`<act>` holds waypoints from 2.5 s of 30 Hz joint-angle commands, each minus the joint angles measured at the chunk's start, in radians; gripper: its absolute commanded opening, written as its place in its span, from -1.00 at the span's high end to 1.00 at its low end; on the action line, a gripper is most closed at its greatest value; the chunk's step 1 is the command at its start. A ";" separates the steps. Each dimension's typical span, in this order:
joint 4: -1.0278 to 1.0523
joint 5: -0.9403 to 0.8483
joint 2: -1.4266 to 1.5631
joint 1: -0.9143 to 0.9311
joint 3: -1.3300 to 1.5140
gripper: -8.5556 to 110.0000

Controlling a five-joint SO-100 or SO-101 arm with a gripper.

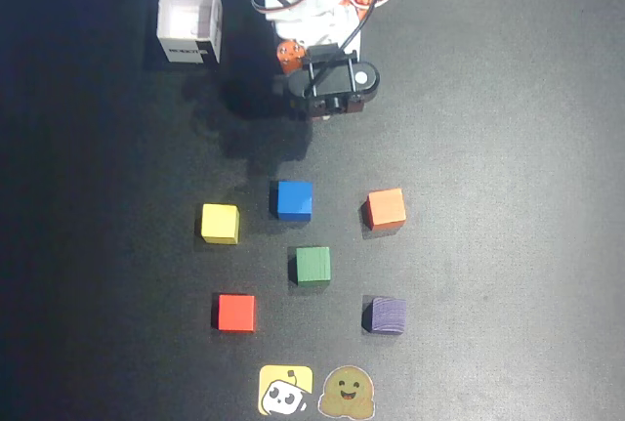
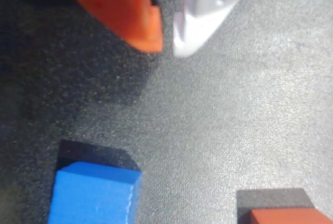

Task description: Put the red cube on top of the green cube.

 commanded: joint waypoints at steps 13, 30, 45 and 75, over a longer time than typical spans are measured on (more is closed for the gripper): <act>-0.031 0.043 0.008 0.029 -0.003 0.83; -0.101 0.107 -0.525 0.080 -0.426 0.83; -0.097 0.091 -1.266 0.219 -1.026 0.83; -0.238 0.178 -1.700 0.219 -1.427 0.83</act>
